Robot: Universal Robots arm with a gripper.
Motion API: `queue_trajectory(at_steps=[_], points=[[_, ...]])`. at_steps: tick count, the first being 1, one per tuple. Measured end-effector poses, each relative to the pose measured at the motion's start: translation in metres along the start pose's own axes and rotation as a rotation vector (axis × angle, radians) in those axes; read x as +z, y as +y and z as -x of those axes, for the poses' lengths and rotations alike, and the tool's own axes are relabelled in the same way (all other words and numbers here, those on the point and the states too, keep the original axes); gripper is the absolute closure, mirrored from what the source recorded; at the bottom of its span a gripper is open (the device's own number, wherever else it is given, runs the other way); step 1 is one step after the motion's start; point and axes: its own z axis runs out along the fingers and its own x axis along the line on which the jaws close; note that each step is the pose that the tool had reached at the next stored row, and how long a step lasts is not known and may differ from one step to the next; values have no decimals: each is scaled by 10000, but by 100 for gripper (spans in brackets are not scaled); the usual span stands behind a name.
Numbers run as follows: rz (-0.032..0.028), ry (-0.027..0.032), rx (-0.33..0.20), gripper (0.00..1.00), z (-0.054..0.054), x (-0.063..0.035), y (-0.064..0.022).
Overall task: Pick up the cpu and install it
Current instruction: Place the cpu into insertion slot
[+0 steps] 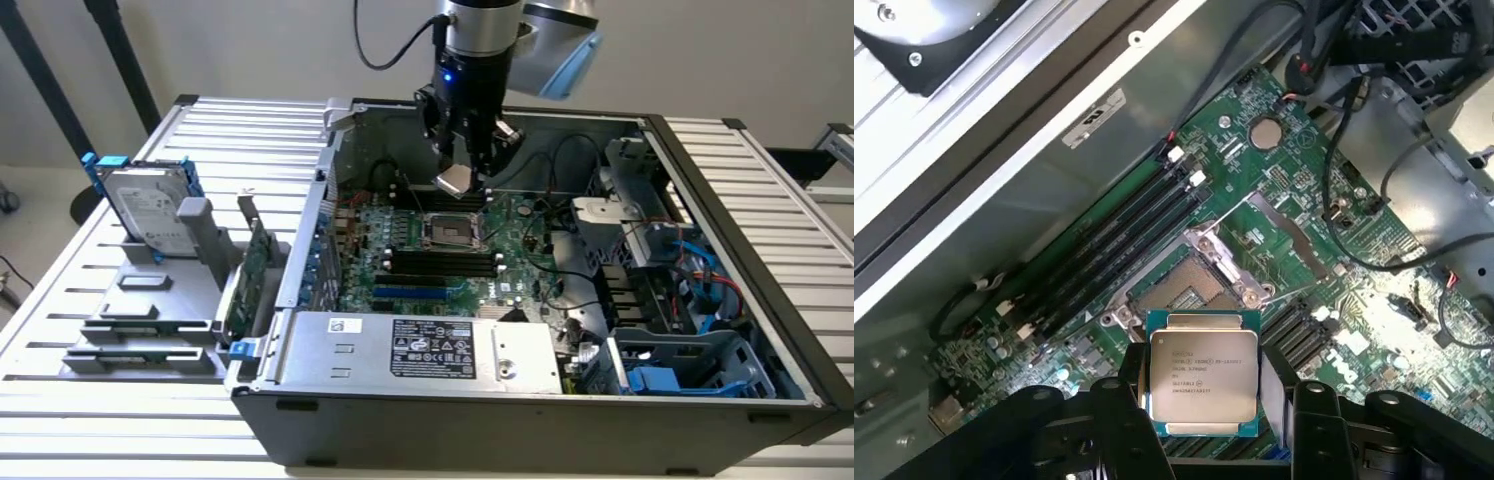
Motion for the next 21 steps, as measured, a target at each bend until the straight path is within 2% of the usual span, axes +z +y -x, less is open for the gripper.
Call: queue_trajectory(at_steps=[8, 21], points=[[11, -81, 1445, 45, 1, 36, -3], [-129, -80, 3647, 45, 2, 126, -9]])
